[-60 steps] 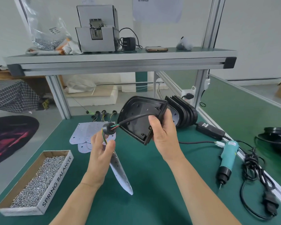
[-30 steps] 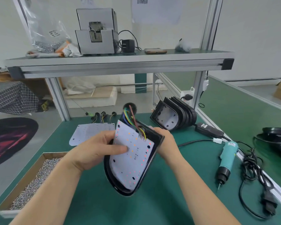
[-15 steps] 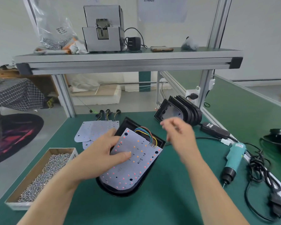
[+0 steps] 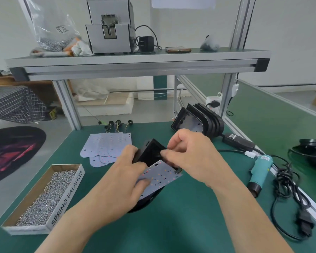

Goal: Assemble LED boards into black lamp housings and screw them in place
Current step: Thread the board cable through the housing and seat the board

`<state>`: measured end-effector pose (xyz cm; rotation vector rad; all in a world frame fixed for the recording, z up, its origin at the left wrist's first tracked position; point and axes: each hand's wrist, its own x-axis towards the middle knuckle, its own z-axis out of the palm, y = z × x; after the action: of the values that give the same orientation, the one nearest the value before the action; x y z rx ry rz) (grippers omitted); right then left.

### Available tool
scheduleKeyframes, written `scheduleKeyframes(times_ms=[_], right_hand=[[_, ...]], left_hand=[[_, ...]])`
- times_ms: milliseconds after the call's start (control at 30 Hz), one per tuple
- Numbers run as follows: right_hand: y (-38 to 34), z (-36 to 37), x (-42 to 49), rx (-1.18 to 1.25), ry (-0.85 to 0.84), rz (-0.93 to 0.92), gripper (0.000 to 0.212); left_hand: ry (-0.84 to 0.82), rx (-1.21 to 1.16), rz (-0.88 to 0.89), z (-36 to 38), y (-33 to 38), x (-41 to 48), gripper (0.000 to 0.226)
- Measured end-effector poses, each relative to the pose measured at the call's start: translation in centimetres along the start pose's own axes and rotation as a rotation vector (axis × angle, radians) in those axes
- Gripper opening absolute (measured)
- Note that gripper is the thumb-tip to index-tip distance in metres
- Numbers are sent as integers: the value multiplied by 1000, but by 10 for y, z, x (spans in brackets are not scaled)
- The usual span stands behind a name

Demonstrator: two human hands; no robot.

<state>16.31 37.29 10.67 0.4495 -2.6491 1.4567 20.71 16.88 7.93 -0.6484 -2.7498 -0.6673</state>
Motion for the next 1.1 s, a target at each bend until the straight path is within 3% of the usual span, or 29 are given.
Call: scheduleKeyframes(times_ms=[200,367,500,700,933,1100], right_hand=[[4,2,6,-307,-42,-3,39],[8,3,8,-287,-95,-119,24],[13,4,11,-377,-112,-191,36],[21,3,12,-225,-150,-241,32],[24,-6,10,-254,-396,-270,33],[23,0,9,-436,-280,-396,27]], left_hand=[[-21,114,31,8,8,0,20],[-37,108,33,6,11,-1,19],[-63,71,60,0,11,-4,28],[-92,-18,106,-6,6,-6,31],[-170,4,76,-4,0,-9,29],[-154,21,74,-6,5,-9,27]])
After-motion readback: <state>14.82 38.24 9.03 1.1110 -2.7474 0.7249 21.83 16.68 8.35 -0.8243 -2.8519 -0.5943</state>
